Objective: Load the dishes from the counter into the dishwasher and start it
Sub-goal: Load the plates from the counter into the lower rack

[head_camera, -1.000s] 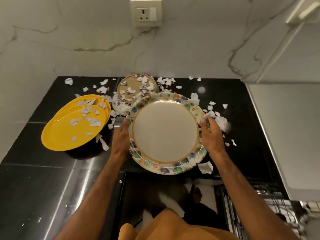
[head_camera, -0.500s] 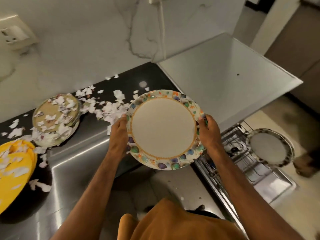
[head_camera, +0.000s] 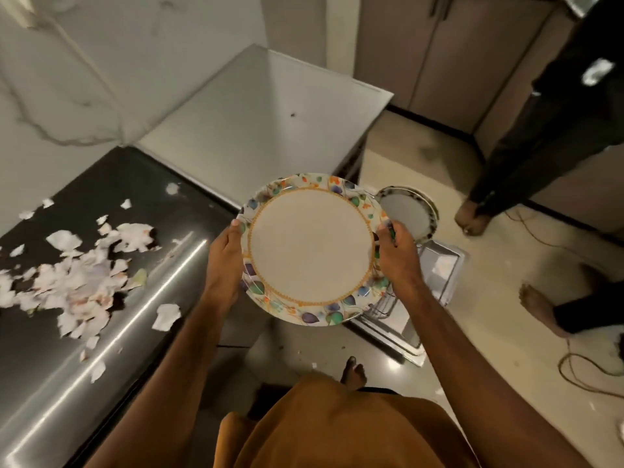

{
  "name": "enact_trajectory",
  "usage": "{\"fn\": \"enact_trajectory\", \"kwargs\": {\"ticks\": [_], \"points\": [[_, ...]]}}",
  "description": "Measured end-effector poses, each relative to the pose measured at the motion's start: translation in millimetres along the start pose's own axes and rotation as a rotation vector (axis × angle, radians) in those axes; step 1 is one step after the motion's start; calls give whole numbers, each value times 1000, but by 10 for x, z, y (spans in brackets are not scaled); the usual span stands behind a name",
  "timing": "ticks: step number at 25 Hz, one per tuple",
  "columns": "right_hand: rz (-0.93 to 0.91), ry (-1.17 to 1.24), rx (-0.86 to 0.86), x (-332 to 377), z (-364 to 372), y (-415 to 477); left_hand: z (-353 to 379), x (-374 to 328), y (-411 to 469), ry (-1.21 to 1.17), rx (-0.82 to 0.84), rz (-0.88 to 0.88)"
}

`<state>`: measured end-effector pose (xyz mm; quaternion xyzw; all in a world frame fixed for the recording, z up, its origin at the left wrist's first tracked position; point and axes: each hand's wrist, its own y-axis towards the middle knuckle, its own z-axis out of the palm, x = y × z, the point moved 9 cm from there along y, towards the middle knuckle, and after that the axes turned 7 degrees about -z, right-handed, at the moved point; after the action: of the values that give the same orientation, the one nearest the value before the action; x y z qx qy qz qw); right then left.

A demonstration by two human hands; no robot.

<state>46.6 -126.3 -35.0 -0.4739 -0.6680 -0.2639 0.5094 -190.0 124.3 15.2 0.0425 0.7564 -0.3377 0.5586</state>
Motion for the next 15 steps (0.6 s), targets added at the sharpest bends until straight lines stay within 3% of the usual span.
{"fn": "enact_trajectory", "kwargs": {"ticks": [7, 11, 15], "points": [[143, 216, -279, -680, -1020, 38, 1173, -111, 298, 226, 224, 76], [179, 196, -427, -937, -1359, 251, 1819, -252, 640, 345, 349, 100], [233, 102, -540, -1097, -1586, 610, 2483, -514, 1106, 684, 327, 280]]}}
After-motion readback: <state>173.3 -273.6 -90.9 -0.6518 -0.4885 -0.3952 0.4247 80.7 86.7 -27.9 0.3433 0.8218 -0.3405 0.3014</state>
